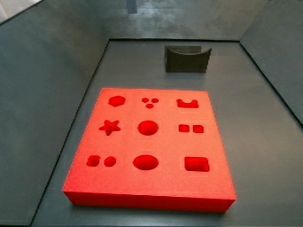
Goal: Pick up the arch object. Move up. Place the arch object on the fixture. Regrasp the arch object. Rotate the arch object. Move to above the board. Insert the arch object.
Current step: Rotate the arch object.
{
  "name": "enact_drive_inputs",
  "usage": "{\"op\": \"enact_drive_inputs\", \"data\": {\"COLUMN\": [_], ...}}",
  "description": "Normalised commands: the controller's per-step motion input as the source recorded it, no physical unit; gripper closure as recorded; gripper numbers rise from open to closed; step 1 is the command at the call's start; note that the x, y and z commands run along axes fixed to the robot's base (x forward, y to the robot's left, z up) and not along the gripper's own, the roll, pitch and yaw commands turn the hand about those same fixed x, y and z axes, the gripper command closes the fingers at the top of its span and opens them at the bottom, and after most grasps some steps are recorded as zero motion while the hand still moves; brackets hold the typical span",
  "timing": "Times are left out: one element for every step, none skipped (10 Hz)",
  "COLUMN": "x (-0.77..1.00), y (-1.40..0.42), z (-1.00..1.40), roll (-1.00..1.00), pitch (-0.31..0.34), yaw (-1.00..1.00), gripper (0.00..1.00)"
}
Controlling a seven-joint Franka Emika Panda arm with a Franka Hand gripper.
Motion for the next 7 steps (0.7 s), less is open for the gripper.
{"op": "enact_drive_inputs", "data": {"x": [-0.02, -0.02, -0.02, -0.02, -0.02, -0.02, -0.02], "y": [0.02, 0.02, 0.02, 0.02, 0.02, 0.02, 0.02], "z": [0.02, 0.02, 0.02, 0.02, 0.02, 0.02, 0.02], "roll": [-0.04, -0.04, -0.04, -0.05, -0.05, -0.06, -0.06], "pitch": [0.018, 0.018, 0.020, 0.021, 0.024, 0.026, 0.029], "yaw": [-1.00, -1.00, -1.00, -1.00, -1.00, -1.00, -1.00], "gripper": [1.00, 1.00, 1.00, 1.00, 1.00, 1.00, 1.00]}}
